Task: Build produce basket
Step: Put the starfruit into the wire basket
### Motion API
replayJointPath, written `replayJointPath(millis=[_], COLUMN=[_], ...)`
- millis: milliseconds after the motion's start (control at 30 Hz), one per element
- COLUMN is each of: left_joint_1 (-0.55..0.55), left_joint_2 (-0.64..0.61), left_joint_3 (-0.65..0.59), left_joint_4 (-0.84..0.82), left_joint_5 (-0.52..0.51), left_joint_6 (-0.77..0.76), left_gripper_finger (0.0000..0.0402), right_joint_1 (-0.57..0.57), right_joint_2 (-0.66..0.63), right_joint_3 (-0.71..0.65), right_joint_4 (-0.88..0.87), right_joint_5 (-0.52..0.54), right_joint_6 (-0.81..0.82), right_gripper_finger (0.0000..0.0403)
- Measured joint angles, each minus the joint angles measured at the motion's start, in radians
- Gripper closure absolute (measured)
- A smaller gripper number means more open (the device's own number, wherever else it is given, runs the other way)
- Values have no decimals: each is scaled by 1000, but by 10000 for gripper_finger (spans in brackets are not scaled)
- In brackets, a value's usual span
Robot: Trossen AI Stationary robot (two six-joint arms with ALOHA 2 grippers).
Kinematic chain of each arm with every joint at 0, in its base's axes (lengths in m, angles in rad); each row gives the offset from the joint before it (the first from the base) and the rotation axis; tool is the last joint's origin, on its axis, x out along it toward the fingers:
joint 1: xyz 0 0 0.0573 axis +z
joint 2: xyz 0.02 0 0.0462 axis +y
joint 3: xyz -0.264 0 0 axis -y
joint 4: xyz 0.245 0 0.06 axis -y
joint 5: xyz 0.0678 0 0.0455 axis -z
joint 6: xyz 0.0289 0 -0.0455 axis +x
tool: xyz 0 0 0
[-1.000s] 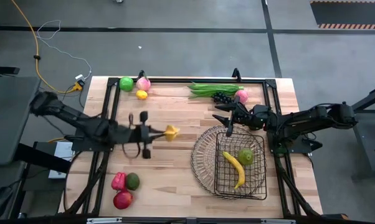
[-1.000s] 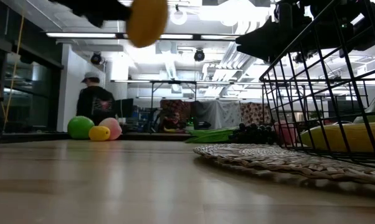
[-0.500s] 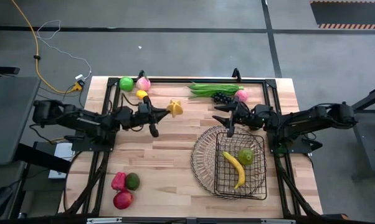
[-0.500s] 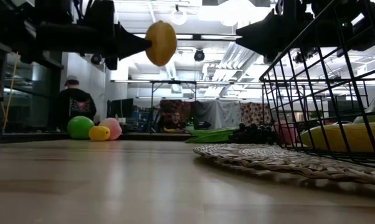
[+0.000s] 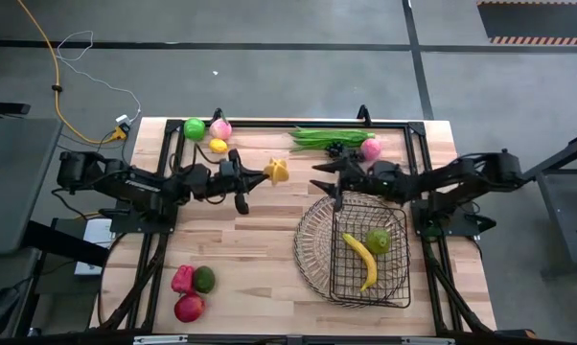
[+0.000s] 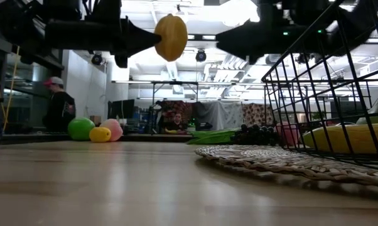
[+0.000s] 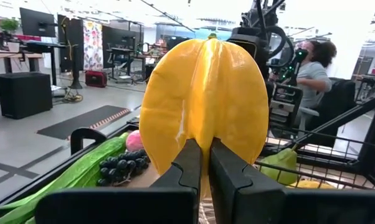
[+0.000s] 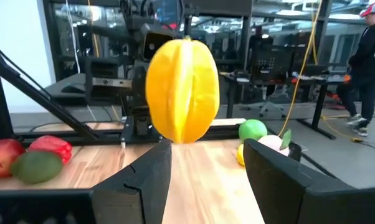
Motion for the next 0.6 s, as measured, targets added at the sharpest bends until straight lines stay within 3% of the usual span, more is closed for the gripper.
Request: replayJointPath(millis=[300,600], left_joint_1=[-13,-13], left_joint_2=[0,-2], left_joint_3=[0,0], left_joint_4=[0,-2], left_joint_5=[-31,-64], left_joint_6=[0,11], left_gripper_finger=[401,401], right_joint_1=[-1,-2], right_joint_2=[158,212], right_joint_3=[177,230], right_joint_4=[-64,-68], right_joint_5=[15,-22], right_joint_6=[14,36], right_gripper_finger=[212,212])
